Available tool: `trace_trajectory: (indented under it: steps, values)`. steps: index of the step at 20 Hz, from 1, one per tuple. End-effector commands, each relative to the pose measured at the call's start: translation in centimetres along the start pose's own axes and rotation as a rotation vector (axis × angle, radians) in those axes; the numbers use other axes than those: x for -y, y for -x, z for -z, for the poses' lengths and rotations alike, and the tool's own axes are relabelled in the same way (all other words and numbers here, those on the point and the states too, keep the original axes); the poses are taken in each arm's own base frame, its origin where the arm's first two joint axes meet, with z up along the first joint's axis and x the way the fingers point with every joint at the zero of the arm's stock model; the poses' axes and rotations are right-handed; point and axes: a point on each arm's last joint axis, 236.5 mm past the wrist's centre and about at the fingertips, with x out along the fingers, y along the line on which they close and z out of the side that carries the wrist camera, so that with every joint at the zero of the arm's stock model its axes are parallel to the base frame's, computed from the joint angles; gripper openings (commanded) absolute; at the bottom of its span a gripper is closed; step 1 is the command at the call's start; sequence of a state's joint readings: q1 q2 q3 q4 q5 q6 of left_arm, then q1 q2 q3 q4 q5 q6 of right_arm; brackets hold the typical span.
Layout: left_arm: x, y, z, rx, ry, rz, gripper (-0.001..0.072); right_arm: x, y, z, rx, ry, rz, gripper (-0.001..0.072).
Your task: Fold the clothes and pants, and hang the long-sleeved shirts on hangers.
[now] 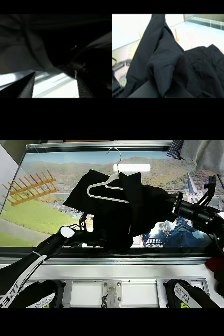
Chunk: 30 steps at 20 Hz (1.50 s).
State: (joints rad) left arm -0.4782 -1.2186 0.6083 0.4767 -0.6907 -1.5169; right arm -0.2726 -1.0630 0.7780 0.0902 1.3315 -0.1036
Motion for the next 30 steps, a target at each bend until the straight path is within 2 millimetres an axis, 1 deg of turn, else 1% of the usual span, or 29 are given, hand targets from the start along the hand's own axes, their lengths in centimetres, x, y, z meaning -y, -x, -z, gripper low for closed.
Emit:
trace_trajectory:
  steps: [1, 4, 5, 6, 7, 8, 9, 10, 12, 15, 16, 18, 20, 22, 24, 26, 28, 30]
  values:
    - [0.7, -2.3, 0.1, -0.005, 0.046, 0.021, 0.0513, 0.0, 0.0, 0.0, 0.0, 0.002, 0.0, 0.0005]
    - [1.6, -3.5, -1.8, 0.029, 0.037, 0.019, 0.0505, 0.0, 0.0, 0.0, 0.0, 0.001, 0.0, 0.0005]
    - [2.0, -3.6, -2.4, 0.038, 0.035, 0.022, 0.0345, 0.0, 0.0, 0.0, 0.0, 0.001, -0.001, 0.0004]
    - [2.1, -3.5, -3.1, 0.044, 0.038, 0.027, 0.0165, 0.0, 0.0, -0.1, 0.001, -0.011, -0.001, 0.0004]
    - [2.1, -3.2, -3.8, 0.056, 0.047, 0.031, 0.004, -0.1, 0.0, -0.1, 0.0, -0.029, -0.002, 0.0004]
    - [1.7, -2.2, -5.0, 0.075, 0.051, 0.034, 0.0013, -0.2, 0.0, 0.0, -0.002, -0.034, -0.008, 0.0004]
    - [1.2, -1.1, -5.9, 0.088, 0.04, 0.025, 0.0013, -0.4, 0.0, -0.1, -0.001, -0.037, -0.014, 0.0004]
    - [0.5, 0.4, -6.9, 0.1, 0.025, 0.013, 0.0013, -0.6, 0.0, -0.1, -0.001, -0.041, -0.024, 0.0004]
    - [-1.1, 3.8, -8.6, 0.124, 0.012, -0.01, 0.0013, -1.3, 0.0, -0.2, 0.001, -0.065, -0.053, 0.0004]
    - [-3.3, 9.0, -10.8, 0.177, 0.046, -0.022, 0.0012, -2.5, 0.0, 0.0, -0.006, -0.073, -0.101, 0.0004]
    - [-3.8, 10.3, -11.2, 0.187, 0.065, -0.013, 0.0012, -3.0, 0.0, 0.2, -0.016, -0.072, -0.121, 0.0004]
    - [-4.8, 12.0, -11.8, 0.196, 0.081, -0.005, 0.0012, -3.7, -0.3, 1.0, -0.052, -0.11, -0.145, 0.0004]
    - [-5.9, 13.4, -12.3, 0.208, 0.109, 0.001, 0.0012, -4.4, -0.5, 2.0, -0.1, -0.103, -0.163, 0.0004]
    - [-6.6, 14.2, -12.6, 0.218, 0.133, 0.005, 0.0013, -4.9, -0.4, 2.5, -0.128, -0.092, -0.177, 0.0004]
    - [-6.9, 14.6, -12.6, 0.216, 0.136, 0.008, 0.0013, -5.2, -0.3, 2.6, -0.134, -0.089, -0.183, 0.0004]
    - [-6.9, 14.5, -12.4, 0.209, 0.123, 0.008, 0.0013, -5.5, -0.3, 2.3, -0.129, -0.082, -0.189, 0.0004]
    - [-6.4, 14.0, -11.9, 0.187, 0.106, 0.009, 0.0013, -5.7, -0.4, 1.0, -0.083, -0.079, -0.191, 0.0003]
    - [-5.6, 13.2, -11.1, 0.154, 0.082, 0.011, 0.0013, -5.8, -0.4, -1.0, 0.0, -0.054, -0.189, 0.0003]
